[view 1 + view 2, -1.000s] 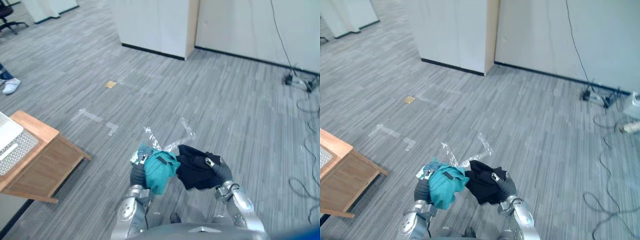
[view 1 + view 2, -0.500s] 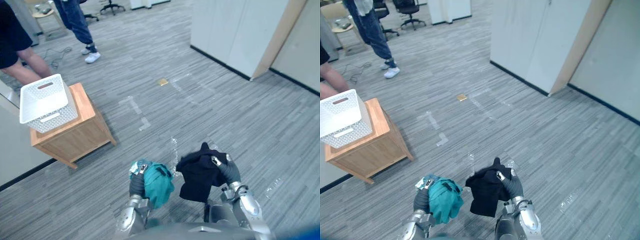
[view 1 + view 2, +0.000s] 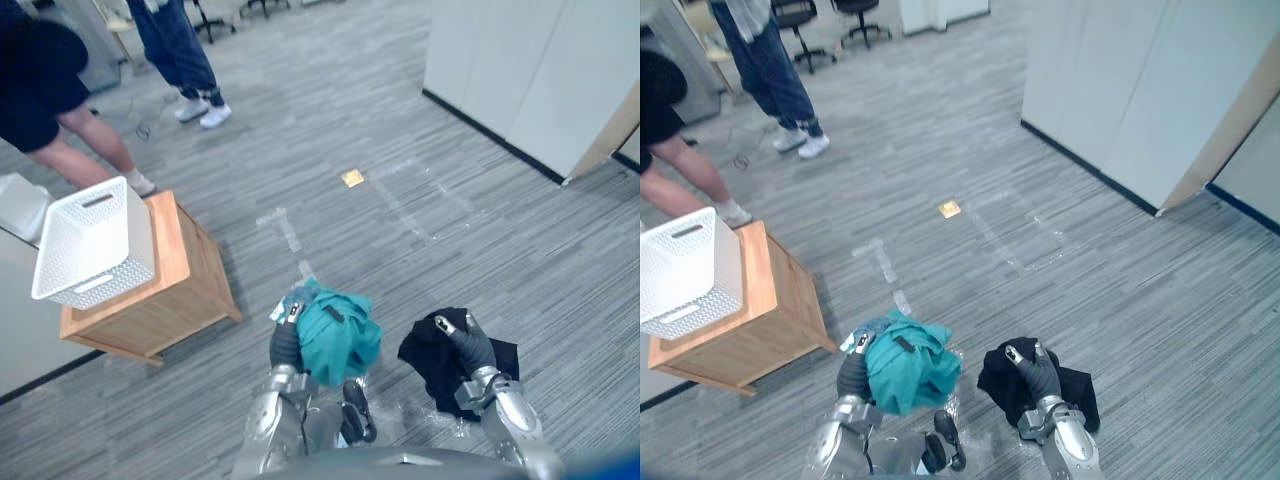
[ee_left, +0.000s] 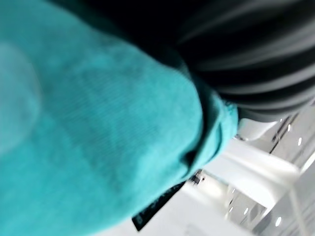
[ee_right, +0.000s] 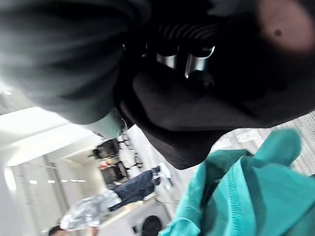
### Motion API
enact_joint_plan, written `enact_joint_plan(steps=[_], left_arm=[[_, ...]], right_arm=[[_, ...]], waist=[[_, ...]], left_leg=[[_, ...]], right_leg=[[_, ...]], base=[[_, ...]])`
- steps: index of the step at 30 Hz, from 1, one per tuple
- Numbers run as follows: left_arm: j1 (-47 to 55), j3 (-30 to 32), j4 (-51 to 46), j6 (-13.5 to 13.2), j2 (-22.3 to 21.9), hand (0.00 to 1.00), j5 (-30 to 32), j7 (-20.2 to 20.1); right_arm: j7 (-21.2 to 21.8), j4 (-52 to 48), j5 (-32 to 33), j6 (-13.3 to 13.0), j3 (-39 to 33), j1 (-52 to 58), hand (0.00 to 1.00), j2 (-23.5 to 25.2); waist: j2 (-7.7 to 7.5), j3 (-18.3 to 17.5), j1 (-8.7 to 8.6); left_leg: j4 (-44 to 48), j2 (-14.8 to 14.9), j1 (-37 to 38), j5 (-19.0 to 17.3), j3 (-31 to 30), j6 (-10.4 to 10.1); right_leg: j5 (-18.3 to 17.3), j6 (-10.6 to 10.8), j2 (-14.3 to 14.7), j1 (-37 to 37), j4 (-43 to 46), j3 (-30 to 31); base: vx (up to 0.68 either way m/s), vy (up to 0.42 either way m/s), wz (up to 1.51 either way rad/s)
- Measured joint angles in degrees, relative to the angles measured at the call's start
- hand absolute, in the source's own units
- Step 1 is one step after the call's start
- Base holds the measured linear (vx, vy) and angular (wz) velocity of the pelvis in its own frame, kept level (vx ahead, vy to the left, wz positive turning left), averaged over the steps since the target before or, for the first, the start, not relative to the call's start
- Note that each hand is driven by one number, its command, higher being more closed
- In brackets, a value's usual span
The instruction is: Tidy the bed and pick cloth on bed and put in laundry
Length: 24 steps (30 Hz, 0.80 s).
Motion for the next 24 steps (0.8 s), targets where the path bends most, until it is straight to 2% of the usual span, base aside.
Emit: enact_joint_plan(steps=[1,2,3,4,5,7,9,11,12,14,15,17,18,19,20,21,22,23,24], left_arm=[[0.54,1.35,-0.02,0.00,0.19,1.00,-0.02,-0.02],[1.27,2.46,-0.06,0.00,0.85,1.00,0.02,-0.02],[1.50,2.87,-0.17,0.00,1.12,1.00,0.06,-0.02],[1.56,3.13,-0.24,0.10,2.17,1.00,0.57,0.04],[1.78,2.95,-0.25,0.26,2.95,1.00,1.40,0.19],[2.23,2.62,-0.40,0.30,3.01,1.00,3.06,1.28],[2.02,2.09,-0.40,0.34,3.56,1.00,3.68,2.49],[0.96,1.32,-0.38,1.02,4.35,1.00,3.69,3.36],[0.25,0.50,-0.29,1.32,4.57,1.00,3.68,3.64],[0.26,-0.45,-0.23,1.83,4.88,1.00,4.40,3.64],[0.66,-1.54,-0.18,1.98,5.36,1.00,4.85,3.60],[3.09,-1.79,-0.26,1.76,5.31,1.00,5.25,3.49],[4.49,-1.81,0.23,1.58,4.77,1.00,5.21,3.56],[5.02,-1.92,0.28,1.58,4.39,1.00,5.21,3.55],[5.55,-2.09,0.36,1.51,3.52,1.00,5.23,3.55],[5.44,-2.18,0.54,1.26,3.19,1.00,5.25,3.53],[5.44,-2.27,0.89,0.97,1.93,1.00,5.08,3.55],[4.85,-2.36,0.86,0.82,0.69,1.00,4.49,3.15],[4.93,-2.49,0.89,0.82,0.06,1.00,4.50,2.90]], right_arm=[[0.02,-0.01,-0.09,0.31,0.12,-0.32,1.00,0.56],[0.05,-0.06,-0.34,0.37,0.48,-0.67,1.00,1.17],[0.03,-0.15,-0.76,0.37,0.62,-0.65,1.00,1.51],[-0.22,-0.32,-1.20,0.41,0.95,-0.96,1.00,2.34],[-0.19,-0.53,-1.20,0.44,1.19,-0.46,1.00,2.47],[-0.14,-0.59,-1.15,0.31,1.20,0.72,1.00,2.57],[-0.04,-0.59,-1.13,0.01,1.29,2.39,1.00,2.62],[-0.22,-0.59,-1.10,-0.53,1.14,3.49,1.00,2.59],[-0.42,-0.91,-1.05,-0.96,1.04,3.97,1.00,2.72],[-0.72,-1.28,-1.03,-1.99,1.31,4.37,1.00,3.23],[-1.12,-2.53,-1.04,-2.49,1.57,5.00,1.00,3.93],[-1.53,-4.85,-1.08,-3.12,2.98,6.17,1.00,4.17],[-1.71,-6.13,-1.07,-3.40,3.77,5.86,1.00,3.75],[-1.91,-6.24,-1.07,-3.52,3.78,5.68,1.00,3.54],[-2.21,-6.41,-1.04,-3.85,3.78,5.03,1.00,2.62],[-2.30,-6.34,-1.03,-3.93,3.85,4.20,1.00,2.54],[-2.62,-6.05,-0.94,-3.86,3.77,2.73,1.00,1.96],[-2.59,-6.22,-0.82,-3.79,3.49,2.27,1.00,1.80],[-2.57,-6.56,-0.82,-3.68,3.19,2.52,1.00,1.81]], waist=[[-1.23,-0.31,0.63],[-2.34,-0.87,0.67],[-2.86,-1.02,0.47],[-3.88,-0.97,-0.21],[-3.91,-0.92,-0.77],[-3.03,-0.74,-1.64],[-2.79,-0.63,-2.56],[-2.45,-0.43,-3.63],[-2.33,-0.37,-3.95],[-2.24,-0.38,-3.84],[-2.22,-0.42,-3.64],[-2.68,-0.44,-3.07],[-1.72,-0.56,-2.64],[-0.77,-1.14,-2.76],[1.17,-2.82,-2.83],[2.31,-3.11,-2.81],[2.81,-3.16,-3.07],[3.29,-2.43,-3.26],[3.20,-1.57,-3.44]], left_leg=[[-0.99,-0.87,2.62,-0.99,0.07,-0.23],[-3.29,-2.28,5.38,-1.68,-0.92,-0.88],[-4.53,-3.06,6.69,-2.36,-2.22,-1.33],[-5.87,-4.39,8.95,-3.29,-4.51,-2.26],[-6.60,-4.89,11.24,-3.91,-6.51,-3.00],[-8.44,-4.85,15.10,-4.35,-10.65,-3.54],[-9.71,-4.65,17.46,-4.60,-15.43,-4.02],[-9.92,-3.93,18.83,-4.99,-20.42,-4.73],[-9.98,-2.98,20.05,-5.68,-24.23,-5.96],[-9.55,-1.77,21.04,-6.71,-27.30,-7.35],[-8.02,-0.89,21.45,-8.83,-29.07,-8.57],[-4.44,0.60,23.66,-13.84,-30.62,-10.65],[-2.06,2.64,25.70,-18.16,-31.55,-11.87],[-2.01,4.08,26.14,-19.30,-31.94,-12.11],[-2.66,6.85,26.93,-20.03,-31.90,-11.51],[-0.24,7.71,26.16,-18.72,-31.47,-11.79],[8.90,8.90,21.28,-15.27,-30.39,-10.49],[19.60,10.78,16.32,-8.36,-29.00,-10.32],[25.66,12.17,13.49,-3.79,-28.63,-10.98]], right_leg=[[0.22,0.46,-1.65,-2.28,8.60,-0.01],[1.66,2.78,-4.48,-6.75,21.20,0.17],[3.82,4.40,-5.99,-9.75,28.98,0.83],[3.81,4.25,-8.39,-15.57,43.11,2.29],[2.69,2.34,-9.79,-19.64,51.77,2.28],[-0.04,-0.35,-10.02,-24.44,55.13,1.61],[-2.60,-1.69,-8.56,-29.42,50.98,2.71],[-3.17,-2.85,-6.76,-33.25,39.18,4.32],[-1.18,-2.71,-5.04,-34.82,25.14,6.10],[4.34,-2.11,-3.74,-35.03,10.30,8.44],[7.32,-0.78,-3.44,-34.99,3.27,10.30],[7.11,-2.93,-3.17,-35.14,4.93,12.04],[10.31,-3.59,-2.01,-35.79,11.02,12.78],[10.33,-3.72,-1.04,-36.78,14.06,12.52],[6.76,-5.60,1.34,-38.60,18.85,11.39],[4.91,-6.09,1.98,-39.09,20.28,10.74],[3.02,-7.40,2.20,-39.02,21.13,9.57],[1.90,-8.18,2.76,-36.47,19.84,8.41],[1.41,-8.59,3.22,-34.04,18.46,7.49]], base=[[0.43,0.210,0.07],[0.42,0.200,0.13],[0.38,0.152,0.44],[0.35,0.088,0.69],[0.33,0.069,0.78],[0.32,0.030,1.02],[0.30,-0.041,1.24],[0.30,-0.131,1.41],[0.34,-0.184,1.37],[0.42,-0.286,1.15],[0.41,-0.320,1.07],[0.54,-0.406,0.70],[0.66,-0.466,0.34],[0.70,-0.449,0.25],[0.48,-0.257,0.08],[0.57,-0.333,0.05],[0.56,-0.351,0.15],[0.53,-0.350,0.33],[0.53,-0.300,0.56]])
